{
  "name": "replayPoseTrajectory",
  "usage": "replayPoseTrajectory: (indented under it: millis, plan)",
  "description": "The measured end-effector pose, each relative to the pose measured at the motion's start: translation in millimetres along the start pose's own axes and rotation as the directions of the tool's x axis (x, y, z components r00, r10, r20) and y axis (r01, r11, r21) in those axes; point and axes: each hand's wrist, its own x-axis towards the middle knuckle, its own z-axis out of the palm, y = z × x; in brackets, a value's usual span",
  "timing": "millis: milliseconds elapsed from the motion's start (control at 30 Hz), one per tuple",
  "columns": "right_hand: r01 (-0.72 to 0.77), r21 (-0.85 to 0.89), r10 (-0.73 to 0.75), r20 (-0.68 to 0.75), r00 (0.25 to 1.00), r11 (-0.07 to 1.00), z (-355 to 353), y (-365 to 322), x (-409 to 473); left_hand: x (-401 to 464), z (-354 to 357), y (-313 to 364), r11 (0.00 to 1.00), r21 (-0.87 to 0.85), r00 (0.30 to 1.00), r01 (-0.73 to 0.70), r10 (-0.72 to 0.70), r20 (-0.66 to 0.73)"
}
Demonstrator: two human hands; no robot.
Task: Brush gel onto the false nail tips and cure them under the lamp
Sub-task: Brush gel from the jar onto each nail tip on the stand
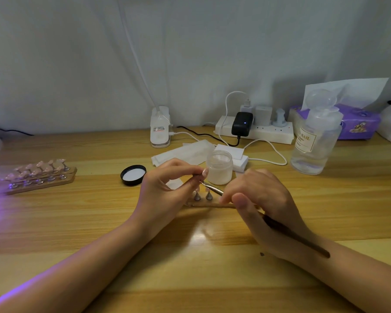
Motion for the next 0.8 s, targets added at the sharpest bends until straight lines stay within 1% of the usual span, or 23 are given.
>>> replayPoseTrajectory:
  millis: [100,167,333,400,533,600,733,800]
  plan:
    - [-0.036,-0.022,0.035,-0.047,0.998,0.999,-0.5,1.6,1.1,-0.2,0.0,-0.4,1.000,0.002,1.000,-0.006,0.006,0.003]
    - [-0.063,-0.041,0.061,-0.047,0.997,0.997,0.7,2.8,1.3,-0.3,-0.4,-0.8,1.000,0.006,1.000,-0.007,0.007,0.002]
    - [-0.007,-0.008,0.007,0.014,1.000,1.000,-0.5,0.4,-0.1,0.3,1.1,-0.5,1.000,-0.001,1.000,-0.007,0.007,0.001]
    - [0.005,0.008,-0.005,0.010,1.000,1.000,-2.0,-0.4,0.0,-0.1,1.0,-0.2,1.000,-0.013,1.000,0.002,-0.002,-0.008]
    - [-0.067,-0.021,0.066,-0.051,0.996,0.998,-1.5,1.1,1.2,-0.4,0.2,-0.1,1.000,-0.001,1.000,0.005,-0.005,-0.002]
    - [-0.080,-0.032,0.079,-0.038,0.996,0.996,0.5,2.0,1.7,-0.2,0.1,-0.5,1.000,0.003,1.000,0.010,-0.010,-0.006]
    - [-0.003,0.008,0.002,0.027,1.000,1.000,0.4,1.0,-0.2,-0.3,0.3,-0.1,1.000,0.006,1.000,0.009,-0.009,-0.008]
    - [0.019,0.026,-0.020,0.015,1.000,0.999,-1.2,0.3,-0.7,-0.1,0.6,-0.1,1.000,0.008,1.000,0.021,-0.021,-0.011]
